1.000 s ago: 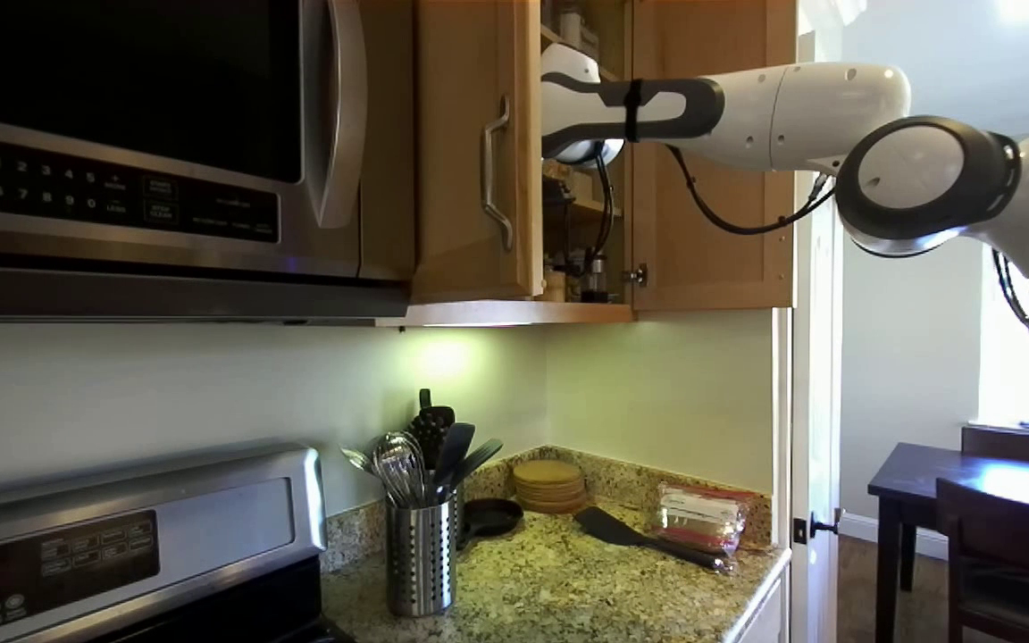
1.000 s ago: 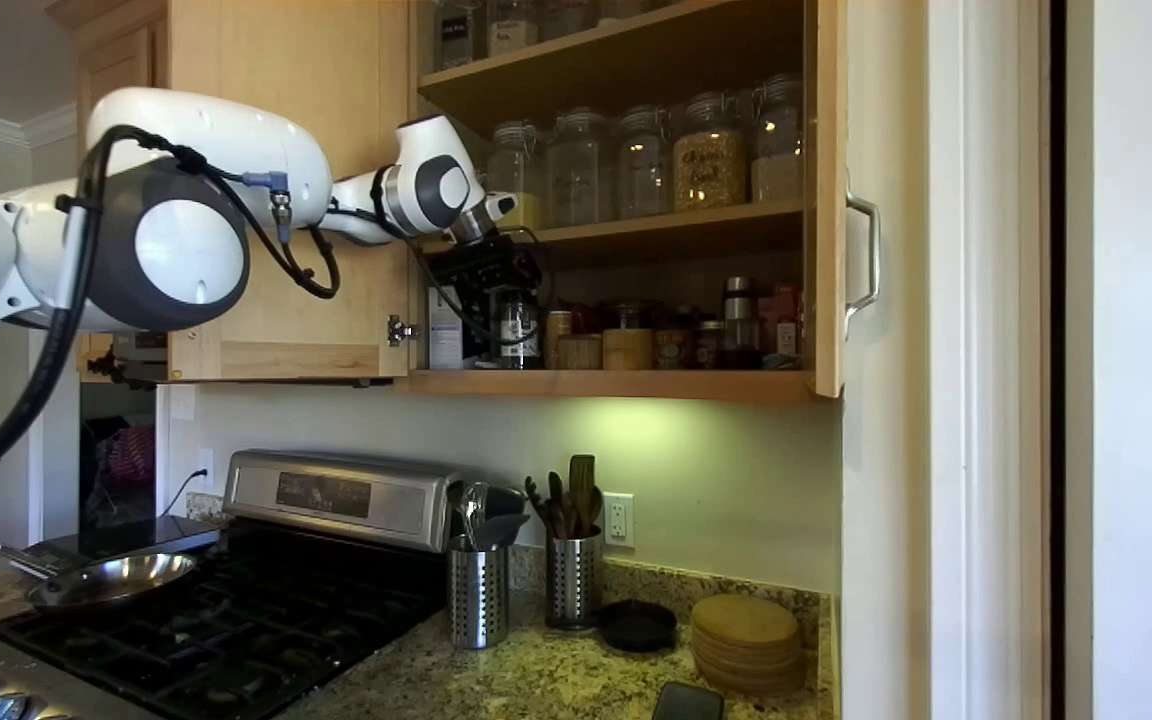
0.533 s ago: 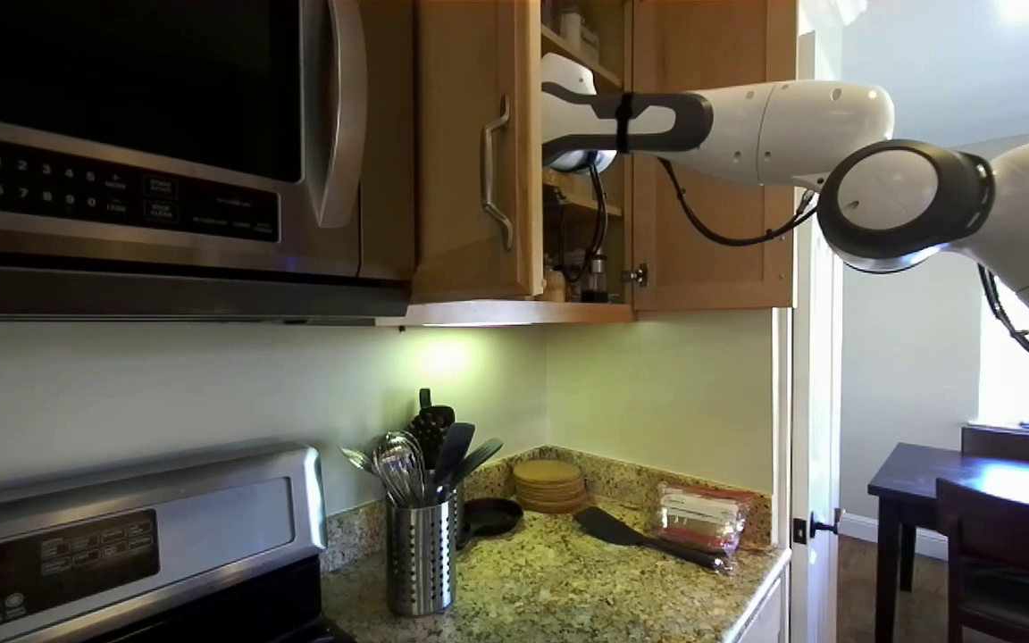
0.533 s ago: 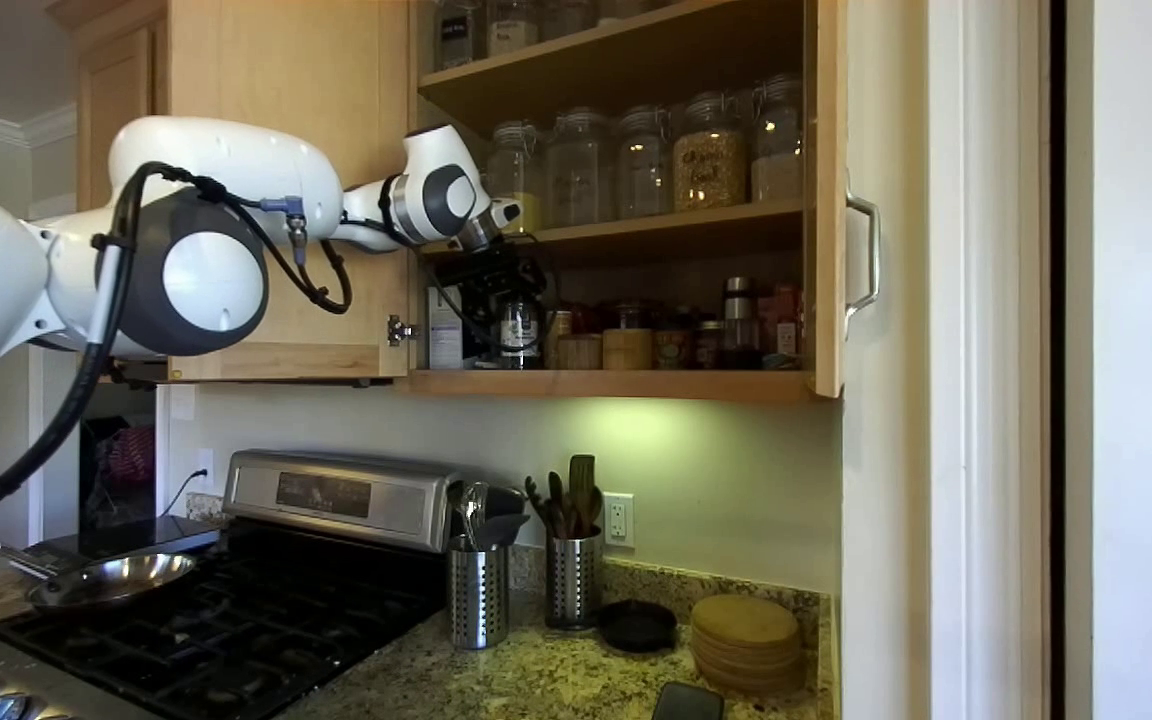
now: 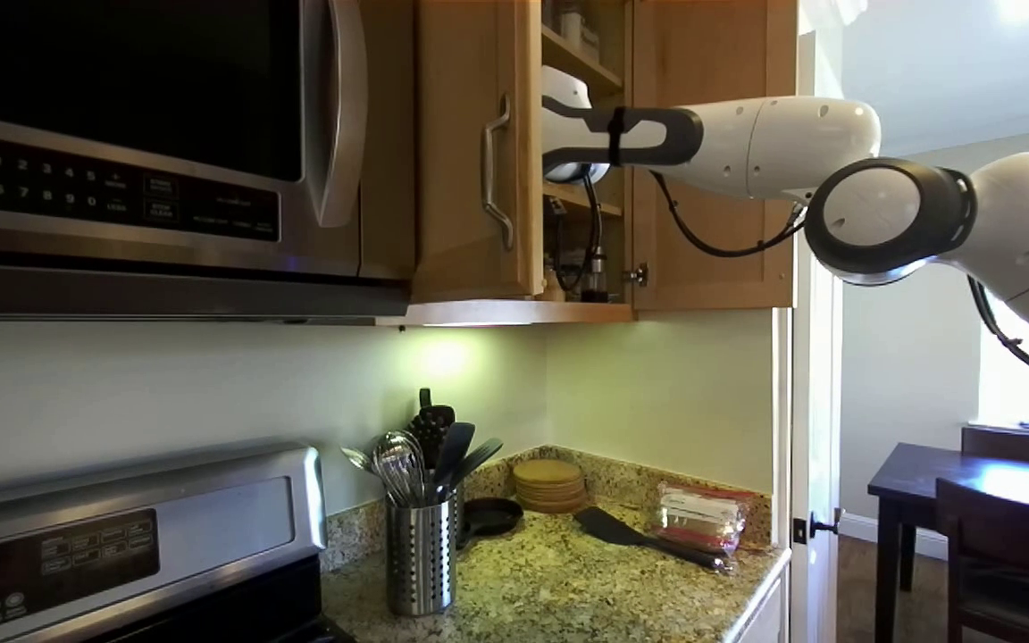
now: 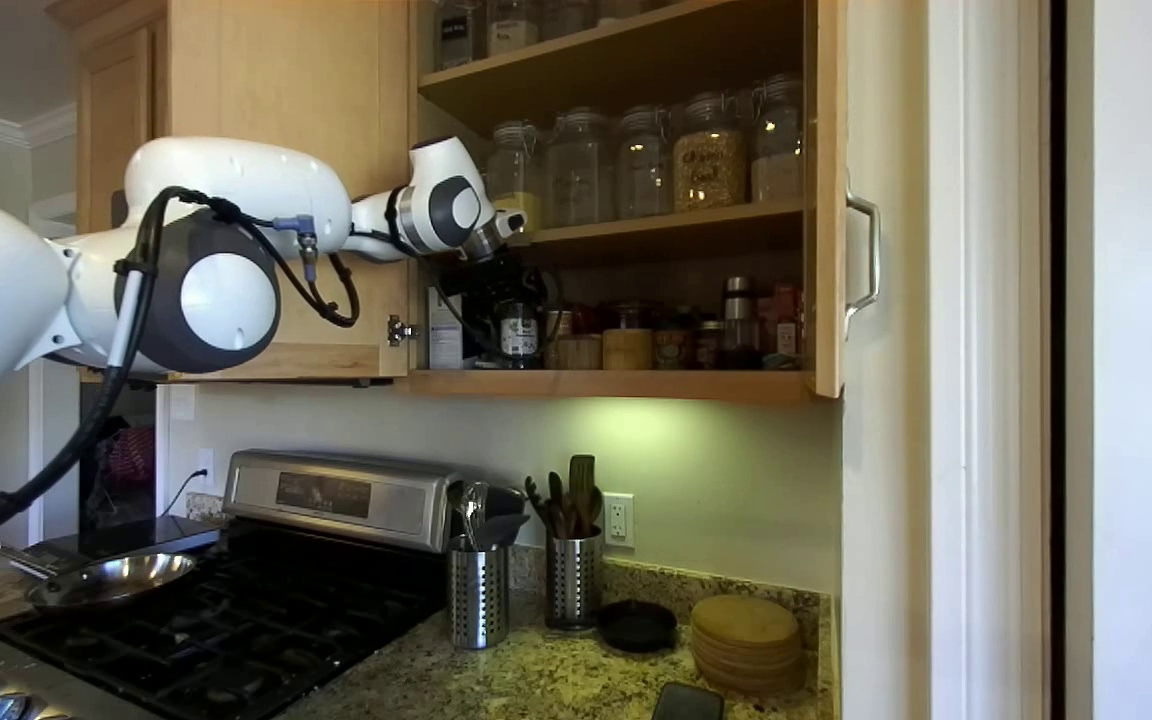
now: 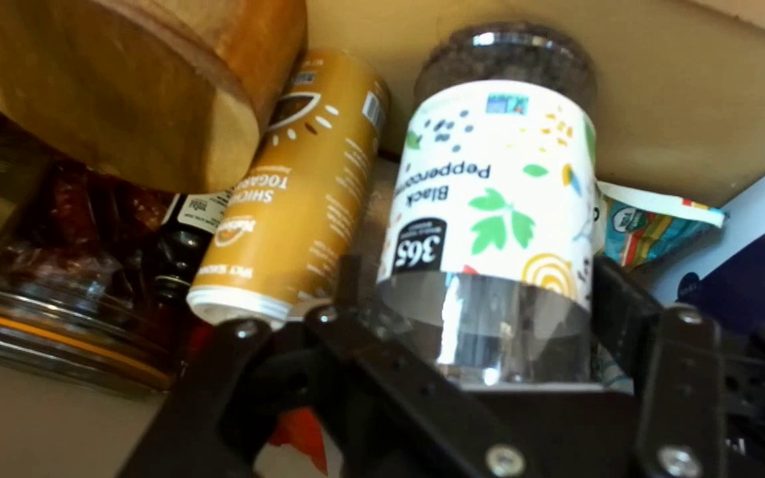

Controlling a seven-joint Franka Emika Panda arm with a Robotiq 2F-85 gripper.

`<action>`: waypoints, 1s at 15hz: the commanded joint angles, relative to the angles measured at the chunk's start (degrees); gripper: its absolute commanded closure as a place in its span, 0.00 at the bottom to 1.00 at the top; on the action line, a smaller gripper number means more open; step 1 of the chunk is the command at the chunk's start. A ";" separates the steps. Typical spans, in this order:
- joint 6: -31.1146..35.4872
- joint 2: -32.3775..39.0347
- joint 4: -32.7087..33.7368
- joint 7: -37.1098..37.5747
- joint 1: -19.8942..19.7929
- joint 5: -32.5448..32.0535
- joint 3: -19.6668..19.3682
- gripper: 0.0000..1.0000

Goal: Open the doors of the top cabinet, get the spice bottle and put it on the table.

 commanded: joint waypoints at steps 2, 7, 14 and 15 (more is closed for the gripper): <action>-1.95 1.42 2.79 0.70 0.03 -0.56 -0.74 0.52; -1.89 -0.91 0.97 -0.06 -1.47 1.06 0.15 0.59; -3.54 -6.71 -2.15 -1.65 -4.38 7.24 3.73 0.59; -4.35 -8.11 -3.05 -1.40 -4.83 7.85 3.89 0.59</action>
